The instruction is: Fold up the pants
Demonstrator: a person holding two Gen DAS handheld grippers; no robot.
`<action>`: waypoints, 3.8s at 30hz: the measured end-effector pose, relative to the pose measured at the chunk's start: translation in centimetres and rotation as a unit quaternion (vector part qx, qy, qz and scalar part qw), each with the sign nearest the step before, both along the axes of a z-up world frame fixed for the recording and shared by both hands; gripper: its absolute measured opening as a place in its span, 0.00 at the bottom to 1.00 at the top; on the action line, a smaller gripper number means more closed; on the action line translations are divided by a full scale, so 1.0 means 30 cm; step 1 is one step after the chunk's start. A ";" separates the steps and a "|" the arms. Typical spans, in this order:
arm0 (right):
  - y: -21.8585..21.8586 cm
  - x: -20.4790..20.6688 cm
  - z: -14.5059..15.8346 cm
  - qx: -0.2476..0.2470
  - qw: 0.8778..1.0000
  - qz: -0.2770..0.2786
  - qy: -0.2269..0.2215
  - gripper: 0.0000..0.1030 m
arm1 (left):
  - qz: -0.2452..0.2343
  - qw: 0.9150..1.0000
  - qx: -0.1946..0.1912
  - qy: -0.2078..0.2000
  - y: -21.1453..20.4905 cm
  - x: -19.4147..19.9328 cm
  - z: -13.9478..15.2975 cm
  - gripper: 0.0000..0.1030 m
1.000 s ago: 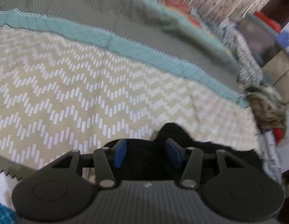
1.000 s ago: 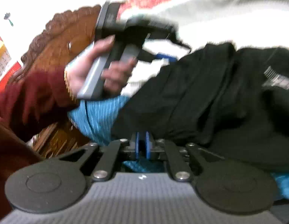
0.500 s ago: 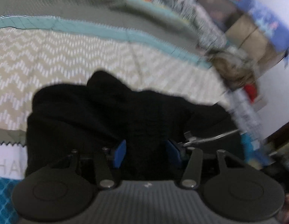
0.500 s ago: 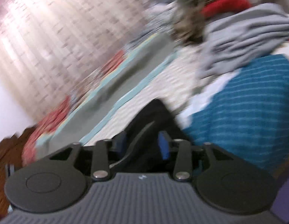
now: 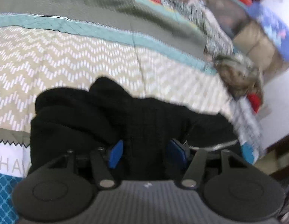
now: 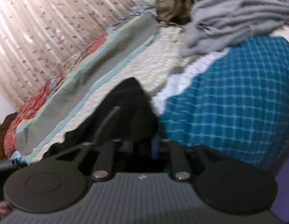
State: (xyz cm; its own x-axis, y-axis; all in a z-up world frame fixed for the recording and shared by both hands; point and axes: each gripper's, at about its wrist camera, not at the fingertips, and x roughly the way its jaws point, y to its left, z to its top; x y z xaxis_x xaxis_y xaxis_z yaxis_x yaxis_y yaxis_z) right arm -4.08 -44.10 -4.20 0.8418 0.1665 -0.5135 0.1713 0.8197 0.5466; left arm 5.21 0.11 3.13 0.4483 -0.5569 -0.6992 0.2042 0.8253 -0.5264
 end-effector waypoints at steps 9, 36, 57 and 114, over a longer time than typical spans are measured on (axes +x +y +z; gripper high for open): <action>0.392 -0.003 0.243 -0.140 0.971 0.169 -0.095 0.14 | -0.043 0.997 -0.048 -0.035 -0.057 0.023 0.213 0.89; 0.749 0.035 0.300 -0.092 0.922 0.364 -0.094 0.13 | -0.043 0.995 -0.061 -0.060 0.169 -0.004 0.258 0.14; 0.667 0.115 0.276 -0.045 0.940 0.331 -0.062 0.43 | 0.106 0.986 -0.127 -0.036 0.467 -0.076 0.086 0.47; 0.301 -0.065 -0.119 0.280 0.952 0.116 0.048 0.70 | 0.100 0.994 0.037 -0.006 0.365 -0.469 -0.004 0.87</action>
